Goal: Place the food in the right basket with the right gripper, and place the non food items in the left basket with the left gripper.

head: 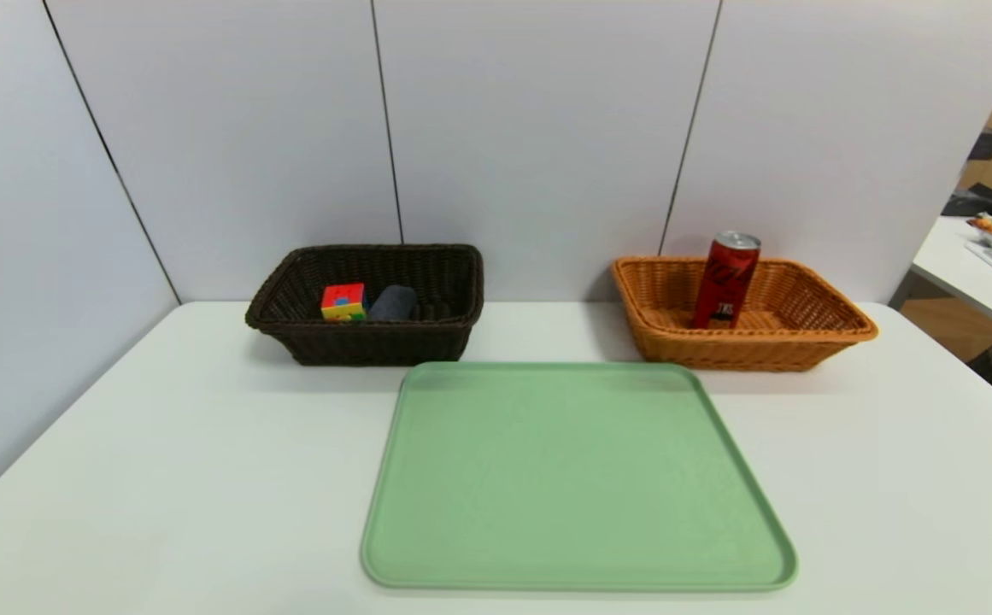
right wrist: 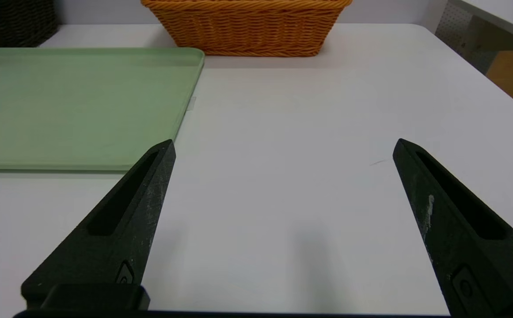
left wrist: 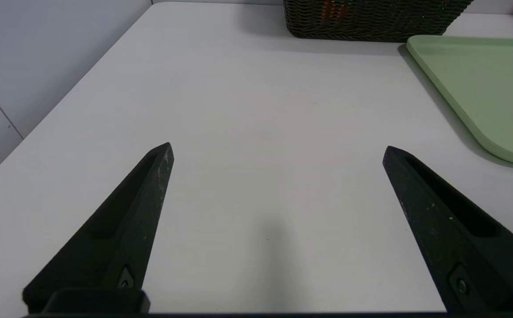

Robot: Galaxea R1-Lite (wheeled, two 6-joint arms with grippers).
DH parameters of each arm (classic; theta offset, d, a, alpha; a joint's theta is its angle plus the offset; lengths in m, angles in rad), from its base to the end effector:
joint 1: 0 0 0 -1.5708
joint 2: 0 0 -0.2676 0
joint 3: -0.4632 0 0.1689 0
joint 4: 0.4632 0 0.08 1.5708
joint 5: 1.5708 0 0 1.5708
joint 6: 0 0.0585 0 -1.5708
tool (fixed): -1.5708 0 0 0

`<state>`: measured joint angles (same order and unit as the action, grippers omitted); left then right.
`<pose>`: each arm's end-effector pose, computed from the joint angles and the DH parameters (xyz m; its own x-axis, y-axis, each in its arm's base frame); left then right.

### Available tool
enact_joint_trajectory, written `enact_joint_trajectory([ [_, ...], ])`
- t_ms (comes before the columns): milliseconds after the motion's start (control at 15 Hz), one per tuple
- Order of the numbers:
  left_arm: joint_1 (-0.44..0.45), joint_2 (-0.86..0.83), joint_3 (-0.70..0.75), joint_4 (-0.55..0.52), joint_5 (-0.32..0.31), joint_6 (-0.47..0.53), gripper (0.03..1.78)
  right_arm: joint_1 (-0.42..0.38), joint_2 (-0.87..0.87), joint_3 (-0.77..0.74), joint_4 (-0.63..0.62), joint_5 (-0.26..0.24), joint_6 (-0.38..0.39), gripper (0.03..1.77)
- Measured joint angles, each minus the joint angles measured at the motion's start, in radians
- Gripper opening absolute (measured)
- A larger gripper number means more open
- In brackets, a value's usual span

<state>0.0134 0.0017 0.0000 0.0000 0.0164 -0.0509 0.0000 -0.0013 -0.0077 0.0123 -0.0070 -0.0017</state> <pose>0.0221 0.0013 0.0754 0.9996 0.0298 -0.0017 -0.0298 0.9983 -0.0509 0.0213 -0.0004 0.0760 1.0000 -0.0070 -0.0033 0.0070 1.0000 -0.0017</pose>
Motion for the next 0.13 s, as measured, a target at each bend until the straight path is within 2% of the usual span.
enact_joint_trajectory([
  [133, 0.000, 0.000, 0.000, 0.000, 0.000, -0.001, 1.69, 0.000, 0.000, 0.003, -0.004, 0.000, 0.004, 1.70],
])
